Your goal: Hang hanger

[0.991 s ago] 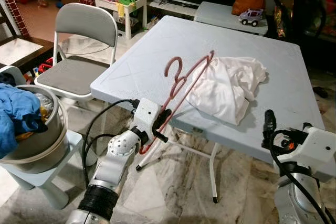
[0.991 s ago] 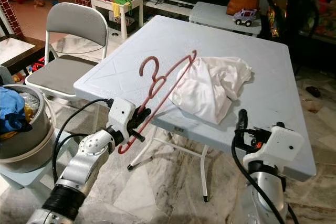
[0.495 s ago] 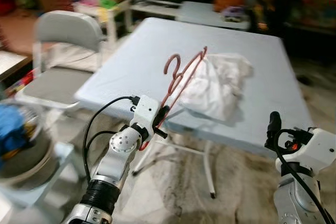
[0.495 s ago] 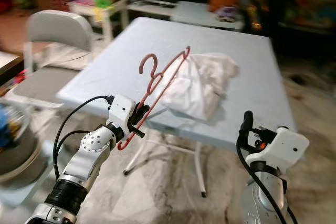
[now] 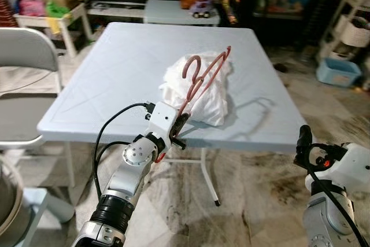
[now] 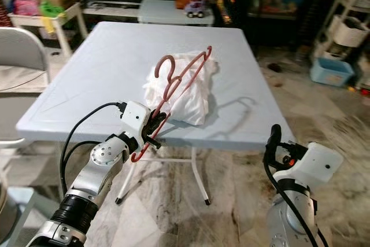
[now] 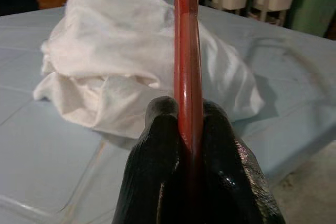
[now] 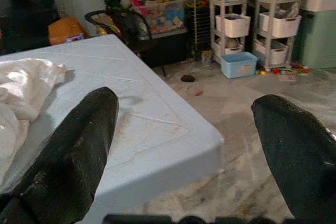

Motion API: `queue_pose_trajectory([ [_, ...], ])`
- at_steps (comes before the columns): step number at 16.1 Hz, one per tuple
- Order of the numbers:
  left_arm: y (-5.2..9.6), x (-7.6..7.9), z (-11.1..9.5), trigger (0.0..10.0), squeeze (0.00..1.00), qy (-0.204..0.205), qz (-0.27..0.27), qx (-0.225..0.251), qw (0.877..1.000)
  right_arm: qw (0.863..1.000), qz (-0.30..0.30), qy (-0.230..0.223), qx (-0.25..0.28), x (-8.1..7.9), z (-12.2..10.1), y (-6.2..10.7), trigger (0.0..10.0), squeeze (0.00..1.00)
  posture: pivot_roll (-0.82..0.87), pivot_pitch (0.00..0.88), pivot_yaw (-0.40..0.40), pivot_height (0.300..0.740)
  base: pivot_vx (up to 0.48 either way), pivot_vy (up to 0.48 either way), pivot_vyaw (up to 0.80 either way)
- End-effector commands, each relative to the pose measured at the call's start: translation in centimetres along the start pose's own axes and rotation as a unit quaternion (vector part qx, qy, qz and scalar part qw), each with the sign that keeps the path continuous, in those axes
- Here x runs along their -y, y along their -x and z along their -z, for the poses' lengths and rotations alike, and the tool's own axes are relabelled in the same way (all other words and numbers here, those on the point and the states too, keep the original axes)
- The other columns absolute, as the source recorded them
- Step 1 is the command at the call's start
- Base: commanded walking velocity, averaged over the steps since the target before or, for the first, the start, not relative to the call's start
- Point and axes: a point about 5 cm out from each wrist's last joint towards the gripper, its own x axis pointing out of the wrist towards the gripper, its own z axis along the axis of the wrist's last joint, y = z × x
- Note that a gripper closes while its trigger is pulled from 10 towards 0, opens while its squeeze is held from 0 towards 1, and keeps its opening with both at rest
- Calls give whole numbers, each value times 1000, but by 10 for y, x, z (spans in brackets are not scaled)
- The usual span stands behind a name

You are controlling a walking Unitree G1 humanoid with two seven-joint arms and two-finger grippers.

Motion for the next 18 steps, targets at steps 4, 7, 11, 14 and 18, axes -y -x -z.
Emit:
queue_pose_trajectory([
  [4, 1, 2, 6, 10000, 0, 6, 10, -17, 1000, 1000, -1, -3, -2, 0, -1, -3, 10000, 0, 131, 0, -82, 740, 0, 398, 0],
  [7, 1, 2, 6, 10000, 0, 8, 9, -15, 1000, 1000, -3, -1, -3, 0, 0, -4, 10000, 0, 133, 0, -89, 740, 0, 389, 0],
  [11, 3, 0, 7, 10000, 0, 7, 8, -16, 1000, 1000, -5, 2, -2, -1, -1, -7, 10000, 0, 141, 0, -95, 740, 0, 273, 0],
  [14, 4, 0, 7, 10000, 0, 20, 18, -11, 1000, 1000, -4, 4, -2, -1, -2, -9, 10000, 0, 140, 0, -99, 740, 0, 0, 0],
  [18, 1, 0, 3, 10000, 0, 24, 18, -6, 1000, 1000, 7, 7, -1, 3, -3, -9, 10000, 0, 133, 0, -102, 740, 0, 0, 0],
])
